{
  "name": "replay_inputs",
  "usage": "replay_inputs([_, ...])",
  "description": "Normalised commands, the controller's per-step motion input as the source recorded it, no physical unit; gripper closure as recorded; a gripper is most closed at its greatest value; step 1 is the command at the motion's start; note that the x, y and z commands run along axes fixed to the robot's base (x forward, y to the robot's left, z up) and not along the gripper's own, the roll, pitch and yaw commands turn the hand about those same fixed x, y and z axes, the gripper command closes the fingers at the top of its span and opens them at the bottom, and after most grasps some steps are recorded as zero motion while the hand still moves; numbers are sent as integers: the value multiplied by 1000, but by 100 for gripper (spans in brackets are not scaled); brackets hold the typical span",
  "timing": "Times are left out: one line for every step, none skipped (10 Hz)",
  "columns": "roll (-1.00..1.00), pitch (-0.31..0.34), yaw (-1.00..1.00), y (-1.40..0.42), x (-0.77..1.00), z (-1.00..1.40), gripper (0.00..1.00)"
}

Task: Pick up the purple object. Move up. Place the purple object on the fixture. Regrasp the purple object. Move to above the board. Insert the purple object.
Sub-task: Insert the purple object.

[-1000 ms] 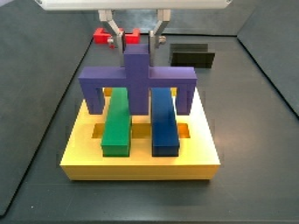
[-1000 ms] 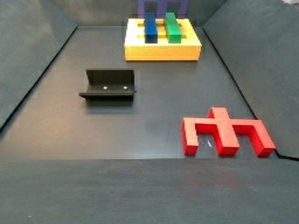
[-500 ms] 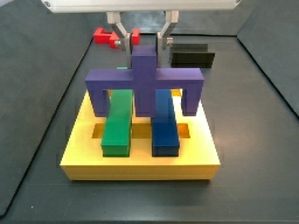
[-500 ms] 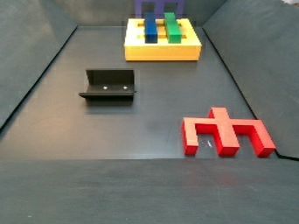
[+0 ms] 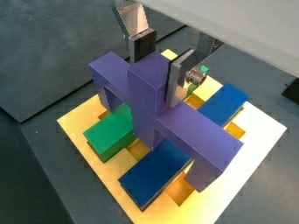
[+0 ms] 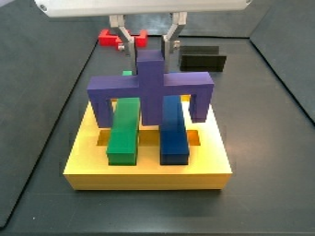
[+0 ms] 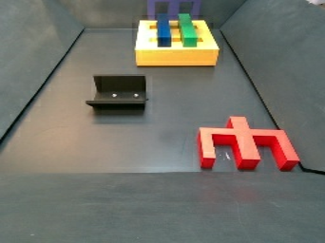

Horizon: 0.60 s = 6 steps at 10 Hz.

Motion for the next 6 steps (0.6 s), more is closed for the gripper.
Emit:
replay_inputs([229,0,54,0,17,-14,100])
replay_inputs([214,0,20,0,0,-34,100])
replay_inputs([223,0,0,-54,0,-66,100])
replay_inputs([201,0,0,-106,11,-66,100])
replay_inputs([206,0,0,-97,0,-117,100])
replay_inputs([191,0,0,-89,0,-131,100])
